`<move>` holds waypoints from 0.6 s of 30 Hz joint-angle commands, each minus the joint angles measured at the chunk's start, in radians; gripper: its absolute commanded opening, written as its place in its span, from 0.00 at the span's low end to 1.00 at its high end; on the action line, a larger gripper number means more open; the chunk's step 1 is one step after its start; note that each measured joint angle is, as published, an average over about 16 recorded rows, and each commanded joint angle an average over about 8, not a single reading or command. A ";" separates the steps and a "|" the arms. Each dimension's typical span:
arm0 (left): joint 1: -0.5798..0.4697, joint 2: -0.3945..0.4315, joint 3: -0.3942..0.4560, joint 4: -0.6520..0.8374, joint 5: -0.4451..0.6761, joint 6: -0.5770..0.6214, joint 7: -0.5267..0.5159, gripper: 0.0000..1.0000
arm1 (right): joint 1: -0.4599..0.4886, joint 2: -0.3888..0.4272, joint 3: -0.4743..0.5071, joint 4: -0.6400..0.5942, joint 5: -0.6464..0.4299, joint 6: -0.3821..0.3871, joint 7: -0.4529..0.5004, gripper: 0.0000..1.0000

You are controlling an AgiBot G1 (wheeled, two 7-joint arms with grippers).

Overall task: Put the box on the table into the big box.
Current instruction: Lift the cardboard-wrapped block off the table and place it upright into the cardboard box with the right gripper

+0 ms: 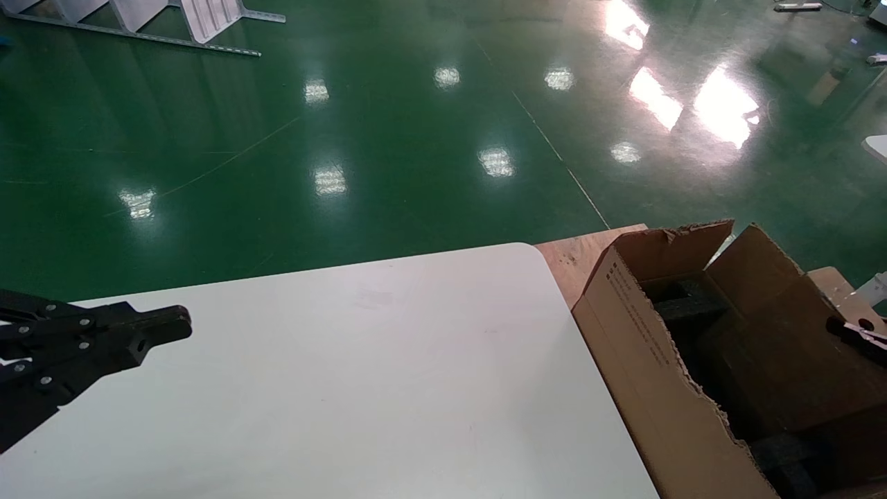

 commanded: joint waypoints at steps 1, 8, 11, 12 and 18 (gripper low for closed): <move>0.000 0.000 0.000 0.000 0.000 0.000 0.000 0.00 | 0.017 -0.014 -0.013 -0.027 -0.008 0.000 0.002 0.00; 0.000 0.000 0.000 0.000 0.000 0.000 0.000 0.00 | 0.087 -0.059 -0.072 -0.140 -0.029 -0.018 -0.029 0.00; 0.000 0.000 0.000 0.000 0.000 0.000 0.000 0.00 | 0.118 -0.078 -0.099 -0.191 -0.035 -0.025 -0.042 0.00; 0.000 0.000 0.000 0.000 0.000 0.000 0.000 0.00 | 0.128 -0.085 -0.107 -0.207 -0.037 -0.028 -0.046 0.00; 0.000 0.000 0.000 0.000 0.000 0.000 0.000 0.18 | 0.186 -0.122 -0.155 -0.300 -0.042 -0.045 -0.073 0.00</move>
